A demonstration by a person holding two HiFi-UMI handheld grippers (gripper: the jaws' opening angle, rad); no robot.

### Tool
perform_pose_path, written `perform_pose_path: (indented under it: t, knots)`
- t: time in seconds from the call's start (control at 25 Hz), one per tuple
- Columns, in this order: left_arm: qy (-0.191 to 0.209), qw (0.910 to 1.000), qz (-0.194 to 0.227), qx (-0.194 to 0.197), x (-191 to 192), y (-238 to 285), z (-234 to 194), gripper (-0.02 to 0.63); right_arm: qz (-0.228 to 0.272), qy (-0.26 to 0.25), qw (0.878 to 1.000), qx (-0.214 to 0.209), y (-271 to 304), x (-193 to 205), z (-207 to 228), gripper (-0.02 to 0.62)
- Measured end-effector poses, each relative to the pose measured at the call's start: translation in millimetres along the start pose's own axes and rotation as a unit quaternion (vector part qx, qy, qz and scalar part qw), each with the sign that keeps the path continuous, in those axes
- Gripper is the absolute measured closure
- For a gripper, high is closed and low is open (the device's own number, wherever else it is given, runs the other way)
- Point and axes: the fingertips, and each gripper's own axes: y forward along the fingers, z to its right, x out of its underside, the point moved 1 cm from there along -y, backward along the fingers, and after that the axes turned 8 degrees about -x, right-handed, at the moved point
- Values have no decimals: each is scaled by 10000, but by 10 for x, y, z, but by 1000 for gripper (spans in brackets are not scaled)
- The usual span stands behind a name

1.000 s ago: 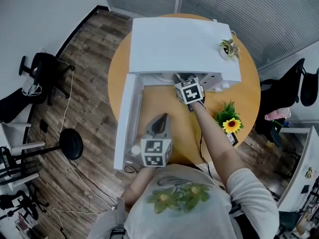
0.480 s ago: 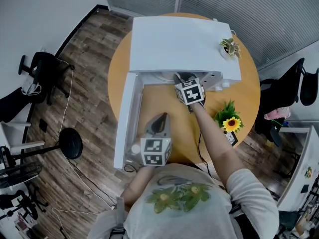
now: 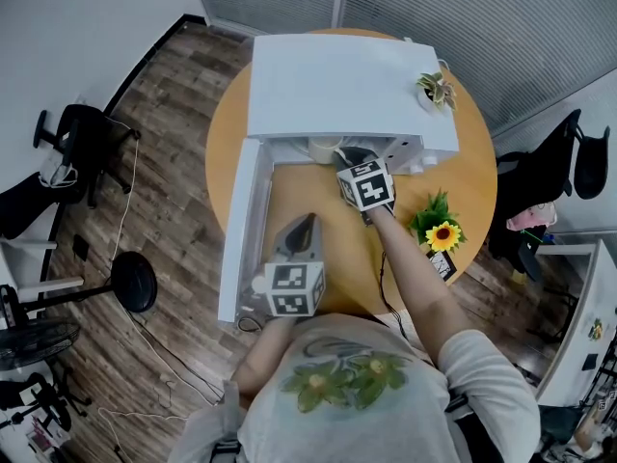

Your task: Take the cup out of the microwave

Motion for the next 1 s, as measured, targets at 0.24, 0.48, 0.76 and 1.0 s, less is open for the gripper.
perform_pose_path:
  t: [0.24, 0.48, 0.76, 1.0]
  knots:
    - [-5, 10000, 53, -54, -22, -63, -62, 602, 100, 114, 9999, -37, -145, 47, -114, 534]
    - [23, 9999, 126, -50, -43, -140, -67, 601, 276, 157, 9995, -15, -352, 25, -235, 534]
    - [116, 9997, 214, -11, -66, -240, -44, 602, 474, 265, 9985, -47, -598, 24, -391, 534]
    - [189, 9994, 289, 43, -71, -344, -19, 602, 702, 291, 9971, -74, -871, 1, -545, 534]
